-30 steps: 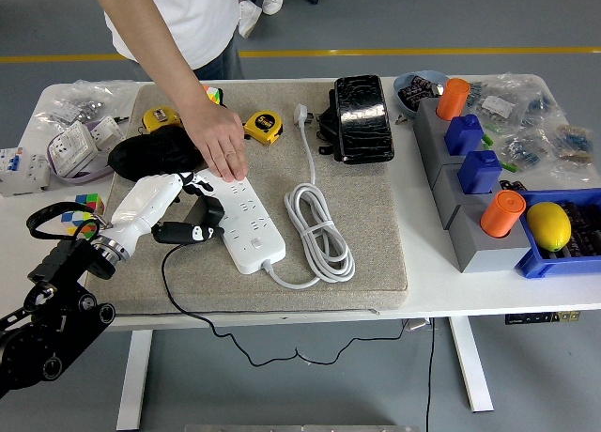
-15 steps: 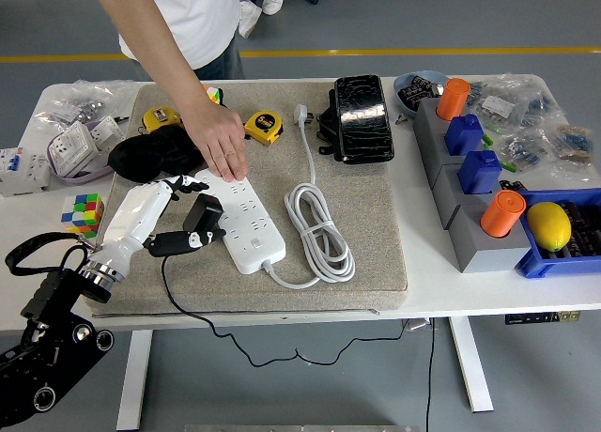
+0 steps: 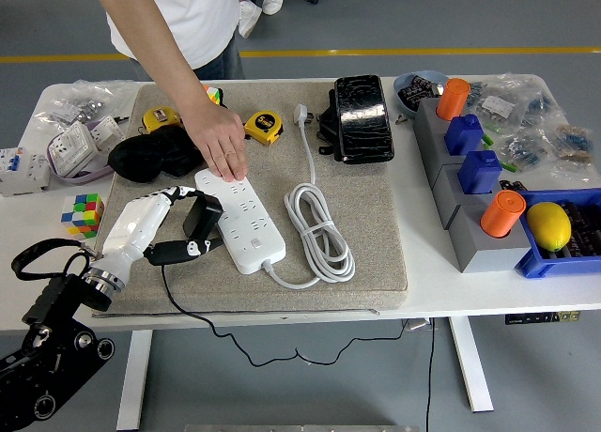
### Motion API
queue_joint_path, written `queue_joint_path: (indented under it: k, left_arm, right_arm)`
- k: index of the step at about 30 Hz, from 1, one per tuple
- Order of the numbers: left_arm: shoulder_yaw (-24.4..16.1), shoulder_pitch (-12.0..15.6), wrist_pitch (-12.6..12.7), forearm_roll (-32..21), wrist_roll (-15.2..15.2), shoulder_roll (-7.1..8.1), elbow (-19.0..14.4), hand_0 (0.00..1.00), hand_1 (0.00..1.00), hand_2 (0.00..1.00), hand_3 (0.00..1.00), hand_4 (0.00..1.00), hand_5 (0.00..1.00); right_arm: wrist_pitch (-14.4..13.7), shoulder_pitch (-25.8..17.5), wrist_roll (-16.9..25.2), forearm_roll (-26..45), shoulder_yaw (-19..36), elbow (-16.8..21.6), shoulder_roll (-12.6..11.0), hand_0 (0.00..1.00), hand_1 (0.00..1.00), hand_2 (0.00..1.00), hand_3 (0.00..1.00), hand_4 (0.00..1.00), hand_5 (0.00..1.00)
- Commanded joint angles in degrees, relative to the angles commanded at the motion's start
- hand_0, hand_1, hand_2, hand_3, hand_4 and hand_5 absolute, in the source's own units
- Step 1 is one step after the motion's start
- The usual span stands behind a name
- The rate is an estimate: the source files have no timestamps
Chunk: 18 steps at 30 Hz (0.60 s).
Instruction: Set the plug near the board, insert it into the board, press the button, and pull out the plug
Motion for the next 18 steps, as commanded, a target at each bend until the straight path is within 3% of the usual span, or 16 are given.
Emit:
queue_joint_path:
  k: [18]
  left_arm:
    - [1.3, 0.6, -0.7, -1.0, 1.3, 0.11, -2.3, 0.572, 0.669, 0.685, 0.71, 0.998, 0.601]
  right_arm:
    - [-0.1, -0.1, 0.2, -0.2, 0.2, 0.1, 0.1, 0.548, 0.639, 0.589, 0.518, 0.88, 0.415]
